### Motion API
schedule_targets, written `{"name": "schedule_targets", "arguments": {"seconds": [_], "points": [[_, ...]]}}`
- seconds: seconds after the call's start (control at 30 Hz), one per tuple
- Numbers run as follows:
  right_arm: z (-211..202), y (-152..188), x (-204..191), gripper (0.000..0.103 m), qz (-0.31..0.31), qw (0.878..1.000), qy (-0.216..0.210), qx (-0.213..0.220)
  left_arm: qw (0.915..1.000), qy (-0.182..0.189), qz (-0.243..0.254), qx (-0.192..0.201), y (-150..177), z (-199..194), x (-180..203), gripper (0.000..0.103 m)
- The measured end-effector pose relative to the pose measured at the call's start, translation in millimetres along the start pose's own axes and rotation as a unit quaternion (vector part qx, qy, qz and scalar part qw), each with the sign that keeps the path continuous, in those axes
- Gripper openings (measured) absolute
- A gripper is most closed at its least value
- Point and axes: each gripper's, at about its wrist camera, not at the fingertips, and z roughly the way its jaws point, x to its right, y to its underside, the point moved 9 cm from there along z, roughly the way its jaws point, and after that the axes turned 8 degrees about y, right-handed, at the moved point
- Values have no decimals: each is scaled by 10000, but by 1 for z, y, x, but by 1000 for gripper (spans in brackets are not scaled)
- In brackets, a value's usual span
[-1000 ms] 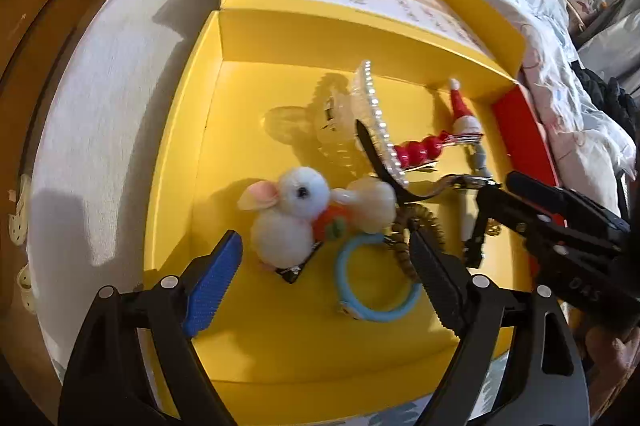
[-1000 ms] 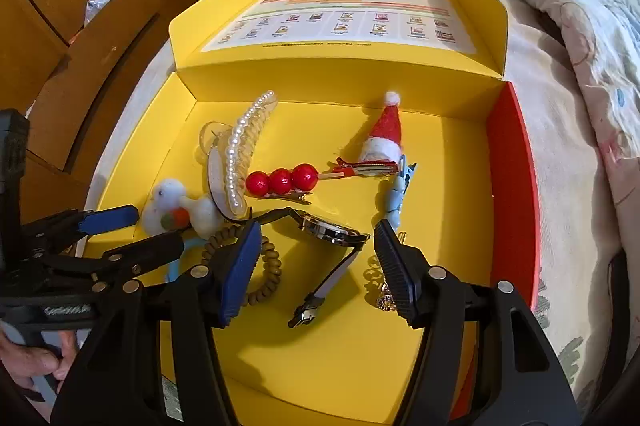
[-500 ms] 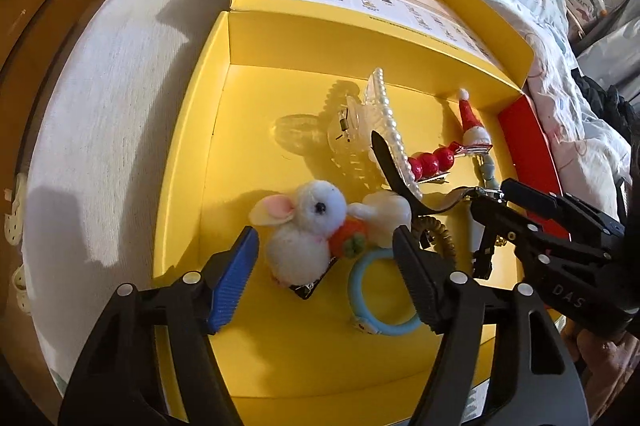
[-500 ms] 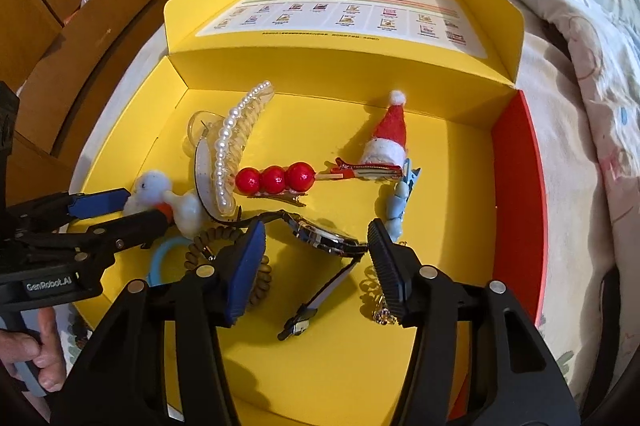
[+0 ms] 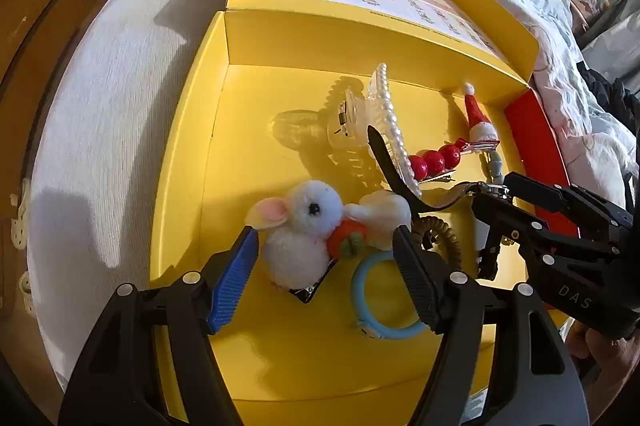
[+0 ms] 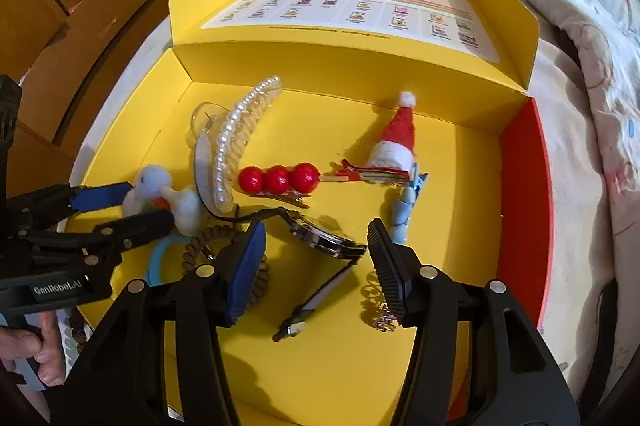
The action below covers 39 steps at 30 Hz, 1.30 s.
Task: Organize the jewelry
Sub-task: 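Grasp the white plush bunny with the left tool while the right tool grasps the black-strap watch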
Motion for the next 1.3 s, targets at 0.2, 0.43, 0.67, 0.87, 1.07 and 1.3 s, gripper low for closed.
{"name": "schedule_targets", "arguments": {"seconds": [0.2, 0.43, 0.67, 0.87, 1.07, 1.3], "points": [[9, 4, -7, 55, -240, 9996, 151, -55, 10000, -81, 19, 12, 0, 1, 0, 69], [15, 3, -6, 33, -160, 9996, 224, -31, 9998, -174, 77, 40, 2, 2, 0, 69], [21, 8, -12, 14, -146, 9996, 124, -200, 9991, -410, 74, 99, 2, 0, -8, 53], [21, 7, -11, 12, 20, 9997, 45, -252, 9990, -396, 101, 152, 1, -2, -9, 47], [14, 6, -10, 11, 75, 9997, -87, -218, 9996, -215, -26, 184, -1, -8, -12, 41], [2, 3, -1, 11, 327, 9990, -291, -135, 9997, -44, -21, 232, -2, -15, -6, 20]]}}
